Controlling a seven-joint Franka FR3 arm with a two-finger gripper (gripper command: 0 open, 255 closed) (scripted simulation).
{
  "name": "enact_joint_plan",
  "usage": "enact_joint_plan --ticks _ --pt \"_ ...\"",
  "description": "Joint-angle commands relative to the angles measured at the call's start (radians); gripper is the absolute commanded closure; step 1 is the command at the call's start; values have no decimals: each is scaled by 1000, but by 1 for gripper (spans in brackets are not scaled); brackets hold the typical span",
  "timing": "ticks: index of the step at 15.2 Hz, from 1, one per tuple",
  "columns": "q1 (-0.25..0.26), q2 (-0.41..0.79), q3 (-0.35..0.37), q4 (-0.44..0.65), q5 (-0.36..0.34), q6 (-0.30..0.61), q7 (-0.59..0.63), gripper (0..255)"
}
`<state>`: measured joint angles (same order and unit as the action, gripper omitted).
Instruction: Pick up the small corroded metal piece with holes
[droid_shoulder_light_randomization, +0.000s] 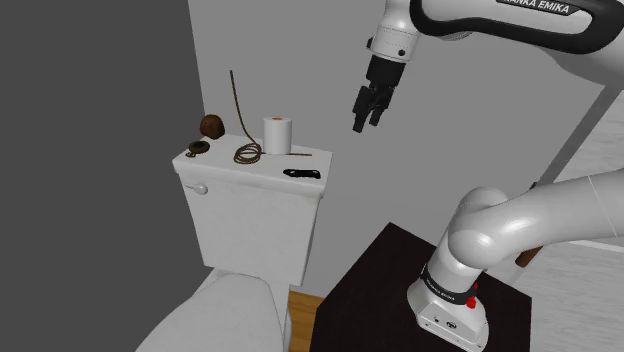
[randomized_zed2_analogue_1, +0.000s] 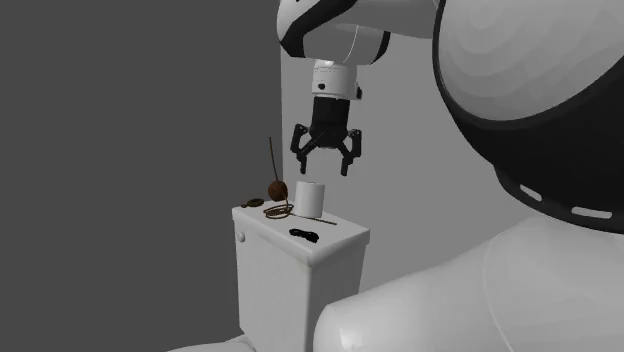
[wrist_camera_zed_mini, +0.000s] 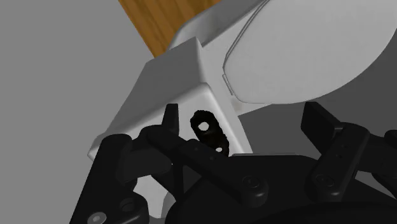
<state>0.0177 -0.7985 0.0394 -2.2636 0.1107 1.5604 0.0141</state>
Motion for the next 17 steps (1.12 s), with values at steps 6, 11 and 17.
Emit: enact_joint_plan --ticks 6,11,17 --pt "22 152 -2 -9 -24 128 -90 0" --pt "41 321 0 14 -47 244 -172 0" --pt "59 539 11 80 -78 360 -256 0"
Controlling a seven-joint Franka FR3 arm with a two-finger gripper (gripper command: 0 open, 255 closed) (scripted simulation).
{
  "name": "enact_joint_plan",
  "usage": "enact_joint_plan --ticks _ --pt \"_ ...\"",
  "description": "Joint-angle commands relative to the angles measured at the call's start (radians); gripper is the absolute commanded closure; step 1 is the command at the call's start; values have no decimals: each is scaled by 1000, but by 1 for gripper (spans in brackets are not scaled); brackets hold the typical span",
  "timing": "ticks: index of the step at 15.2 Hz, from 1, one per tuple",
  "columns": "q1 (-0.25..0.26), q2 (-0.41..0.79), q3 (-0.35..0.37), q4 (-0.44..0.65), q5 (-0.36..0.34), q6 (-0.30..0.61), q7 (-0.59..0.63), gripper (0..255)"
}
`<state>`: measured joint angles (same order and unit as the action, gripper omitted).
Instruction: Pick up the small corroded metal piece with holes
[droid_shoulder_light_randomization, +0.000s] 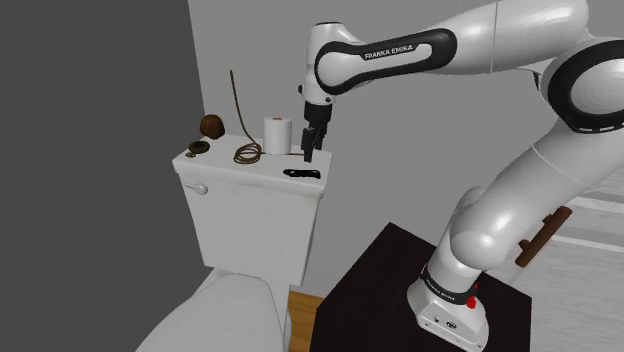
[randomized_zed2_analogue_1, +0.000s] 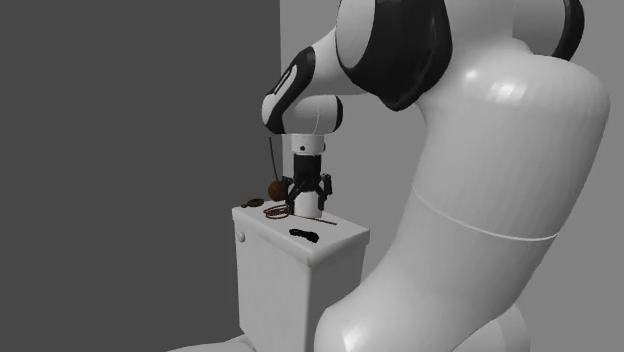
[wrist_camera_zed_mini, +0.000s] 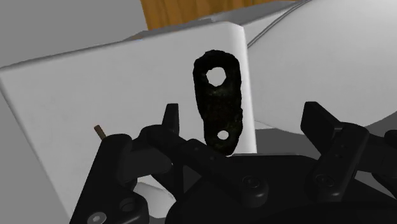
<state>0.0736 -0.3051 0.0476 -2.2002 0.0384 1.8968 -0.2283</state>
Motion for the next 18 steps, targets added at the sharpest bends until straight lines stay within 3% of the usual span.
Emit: enact_joint_plan --ticks 1,3,13,14,18 --pt "6 83 5 32 -12 40 -26 0" --pt "12 158 11 65 -25 70 -50 0" --pt "12 189 12 -6 -26 172 -49 0" --pt "13 189 12 -5 -26 171 -49 255" --pt "13 186 12 -6 -25 170 -48 255"
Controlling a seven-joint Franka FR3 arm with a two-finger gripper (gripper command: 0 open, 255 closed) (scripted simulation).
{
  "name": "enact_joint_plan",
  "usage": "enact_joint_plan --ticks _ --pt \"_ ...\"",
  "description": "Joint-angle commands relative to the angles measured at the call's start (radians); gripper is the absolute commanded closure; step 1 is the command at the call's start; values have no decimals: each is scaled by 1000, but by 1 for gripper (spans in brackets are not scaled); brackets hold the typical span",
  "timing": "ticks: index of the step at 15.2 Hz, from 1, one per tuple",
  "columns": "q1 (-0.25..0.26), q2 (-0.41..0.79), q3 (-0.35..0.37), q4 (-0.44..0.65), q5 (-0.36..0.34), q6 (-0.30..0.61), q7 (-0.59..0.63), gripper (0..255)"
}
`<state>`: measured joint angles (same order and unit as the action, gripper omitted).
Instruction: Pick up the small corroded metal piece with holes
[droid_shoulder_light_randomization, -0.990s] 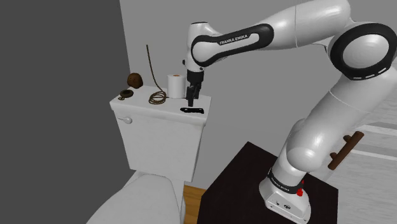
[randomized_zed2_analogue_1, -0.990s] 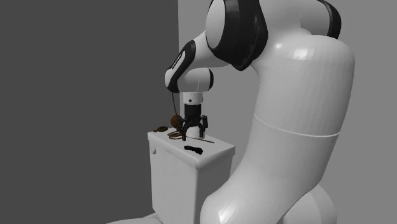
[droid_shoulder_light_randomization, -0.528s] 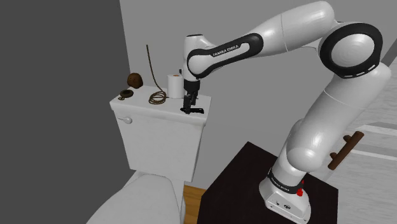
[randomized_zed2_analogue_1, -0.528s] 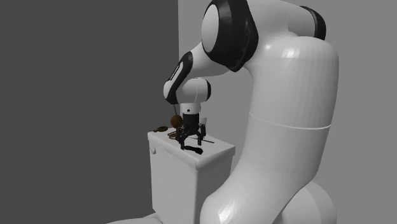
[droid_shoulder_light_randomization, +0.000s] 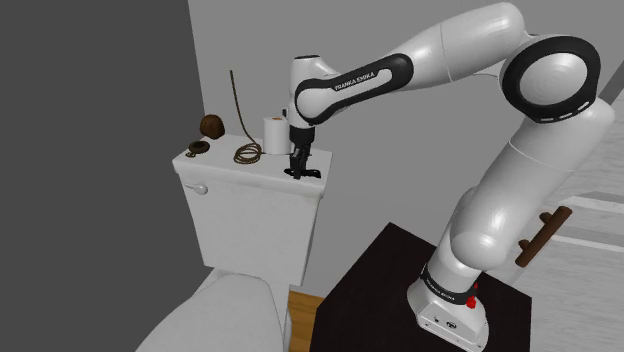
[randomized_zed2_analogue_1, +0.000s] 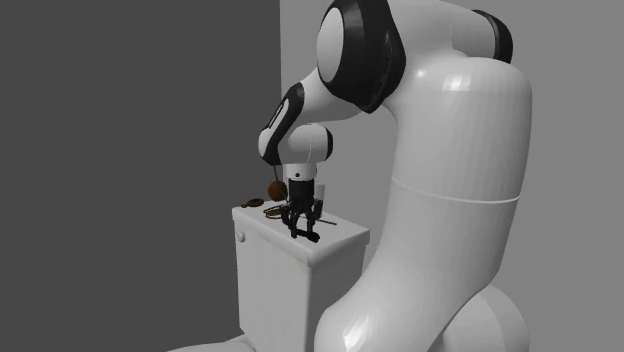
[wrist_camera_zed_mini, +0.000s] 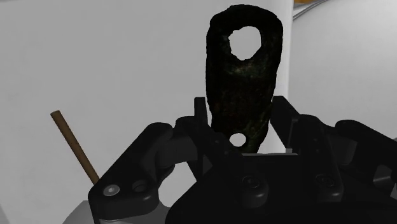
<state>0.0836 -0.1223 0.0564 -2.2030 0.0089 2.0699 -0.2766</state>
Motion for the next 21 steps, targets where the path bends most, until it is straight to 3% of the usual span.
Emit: enact_joint_plan --ticks 1,5,21 --pt "3 4 3 -6 4 0 0 255" --pt "3 6 2 -3 3 -1 -1 255" --pt "3 -44 0 150 5 -204 -2 255"
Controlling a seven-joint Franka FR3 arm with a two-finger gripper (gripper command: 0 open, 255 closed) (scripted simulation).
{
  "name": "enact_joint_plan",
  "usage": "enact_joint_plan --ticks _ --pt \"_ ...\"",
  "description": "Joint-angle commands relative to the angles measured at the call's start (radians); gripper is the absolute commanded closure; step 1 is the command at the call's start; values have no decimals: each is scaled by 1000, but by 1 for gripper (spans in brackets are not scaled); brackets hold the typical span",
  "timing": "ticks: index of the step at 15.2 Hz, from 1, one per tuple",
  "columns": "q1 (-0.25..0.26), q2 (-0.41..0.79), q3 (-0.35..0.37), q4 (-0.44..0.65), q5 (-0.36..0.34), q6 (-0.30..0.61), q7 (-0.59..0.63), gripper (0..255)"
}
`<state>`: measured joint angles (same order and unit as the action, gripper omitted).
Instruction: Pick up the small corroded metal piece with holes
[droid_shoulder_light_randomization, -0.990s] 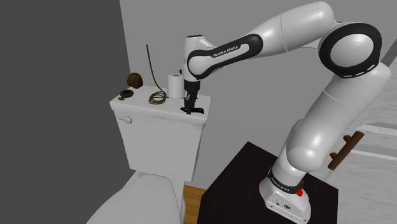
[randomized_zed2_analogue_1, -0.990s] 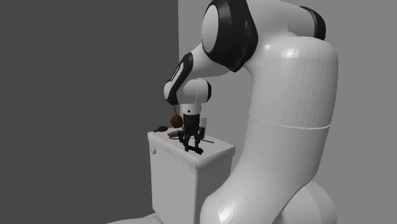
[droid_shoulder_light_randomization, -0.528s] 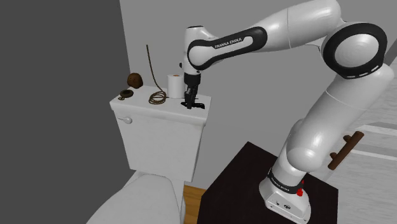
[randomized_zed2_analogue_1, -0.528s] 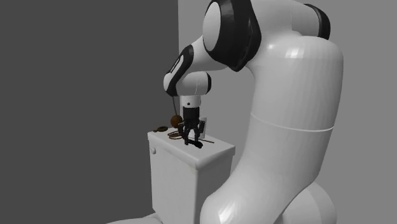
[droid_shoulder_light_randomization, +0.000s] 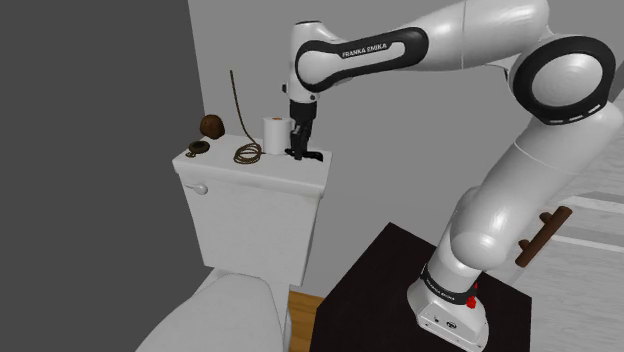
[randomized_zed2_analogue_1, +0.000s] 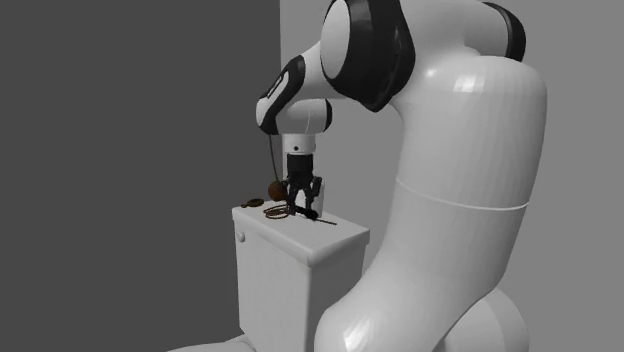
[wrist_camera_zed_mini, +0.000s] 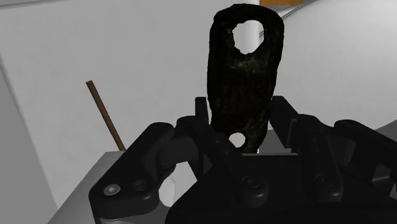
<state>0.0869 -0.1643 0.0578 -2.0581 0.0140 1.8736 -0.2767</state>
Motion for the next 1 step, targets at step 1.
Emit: enact_joint_plan --ticks 1 --pt "-1 -2 -1 5 0 -8 -2 255"
